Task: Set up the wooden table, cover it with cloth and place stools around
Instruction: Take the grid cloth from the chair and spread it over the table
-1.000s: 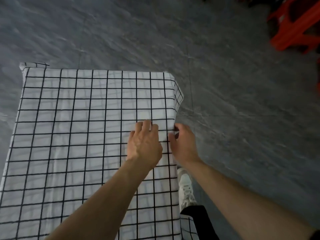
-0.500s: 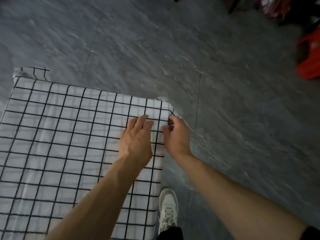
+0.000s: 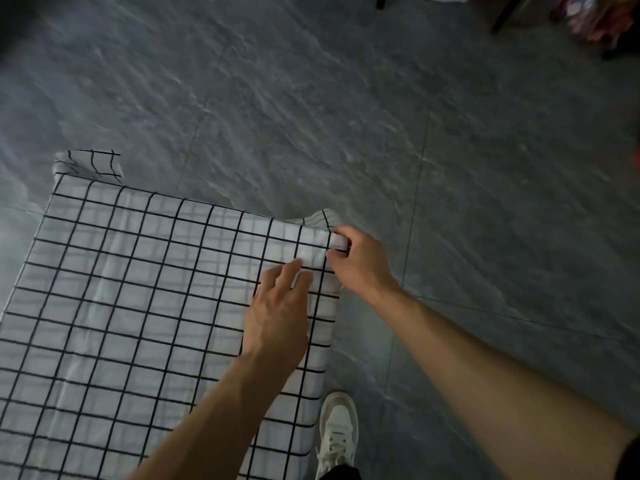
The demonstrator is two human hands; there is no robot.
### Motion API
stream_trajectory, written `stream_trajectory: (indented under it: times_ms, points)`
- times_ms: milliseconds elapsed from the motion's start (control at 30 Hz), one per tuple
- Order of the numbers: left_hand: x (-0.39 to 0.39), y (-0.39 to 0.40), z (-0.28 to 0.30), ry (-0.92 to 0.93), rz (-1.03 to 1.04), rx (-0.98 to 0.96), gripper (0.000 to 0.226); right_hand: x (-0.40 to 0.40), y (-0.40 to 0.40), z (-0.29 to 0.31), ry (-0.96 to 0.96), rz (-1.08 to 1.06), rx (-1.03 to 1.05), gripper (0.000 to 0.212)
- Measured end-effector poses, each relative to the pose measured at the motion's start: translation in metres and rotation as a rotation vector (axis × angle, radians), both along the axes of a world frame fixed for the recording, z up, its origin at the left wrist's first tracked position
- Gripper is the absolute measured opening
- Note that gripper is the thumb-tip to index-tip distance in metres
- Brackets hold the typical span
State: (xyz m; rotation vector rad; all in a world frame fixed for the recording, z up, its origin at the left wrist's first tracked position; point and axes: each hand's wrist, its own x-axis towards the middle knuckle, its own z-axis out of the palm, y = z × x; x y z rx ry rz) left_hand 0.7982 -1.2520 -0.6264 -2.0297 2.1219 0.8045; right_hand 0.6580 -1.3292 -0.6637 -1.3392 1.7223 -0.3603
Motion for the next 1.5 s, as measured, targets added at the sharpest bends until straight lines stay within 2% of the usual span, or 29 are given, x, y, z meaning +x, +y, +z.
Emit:
stream_trajectory:
  times_ms: [133,233,333,433,500,567,667,767,867,967,1133,1267,1333,1400,1467,1500]
  points:
    - [0.000,-0.001,0.001,0.006,0.002,-0.007,0.072,-0.007,-0.010,0.004,-0.062,-0.081,0.003,0.018]
    - [0.000,-0.001,0.002,0.001,0.002,-0.005,0.073,-0.016,-0.010,0.003,-0.106,-0.146,0.014,0.028]
    - [0.000,0.000,0.001,0.003,0.004,-0.009,0.073,-0.017,-0.009,0.012,-0.038,-0.055,0.097,0.062]
    - [0.000,0.001,0.001,0.002,-0.005,-0.013,0.073,-0.012,-0.015,0.019,0.008,0.018,0.312,0.085]
    - [0.000,0.000,0.001,0.004,-0.006,-0.018,0.072,-0.007,-0.021,0.019,-0.031,-0.035,0.466,0.089]
    - [0.000,0.000,0.001,0.004,-0.002,-0.024,0.072,-0.002,-0.023,0.016,-0.071,-0.123,0.523,0.077]
    - [0.001,0.001,-0.001,0.001,0.002,-0.021,0.073,-0.001,-0.018,0.007,-0.161,-0.222,0.472,0.049]
    - [0.000,0.001,-0.001,0.006,0.004,-0.025,0.072,-0.005,-0.011,0.004,-0.224,-0.255,0.393,0.039]
    - [0.001,0.002,-0.001,0.013,0.006,-0.025,0.073,-0.011,-0.007,-0.004,-0.174,-0.378,0.340,0.041]
    - [0.002,0.003,-0.003,0.017,0.000,-0.023,0.074,-0.023,-0.003,-0.017,-0.071,-0.516,0.227,0.030]
    - [0.002,0.003,-0.003,0.011,-0.003,-0.023,0.075,-0.035,0.008,-0.014,0.046,-0.191,0.046,0.015]
    - [0.003,0.004,-0.005,0.005,-0.007,-0.032,0.074,-0.039,0.008,-0.020,0.142,-0.190,-0.008,0.011]
    - [0.003,0.004,-0.006,0.007,-0.011,-0.036,0.074,-0.041,0.005,-0.016,0.164,-0.251,0.002,0.017]
    - [0.003,0.004,-0.007,0.007,-0.013,-0.032,0.075,-0.041,0.006,-0.007,0.146,-0.273,0.045,0.040]
    - [0.003,0.004,-0.008,0.005,-0.010,-0.032,0.076,-0.036,0.013,0.004,0.109,-0.205,0.016,0.056]
    - [0.003,0.004,-0.008,0.007,-0.007,-0.036,0.076,-0.031,0.019,0.010,0.118,-0.127,-0.079,0.057]
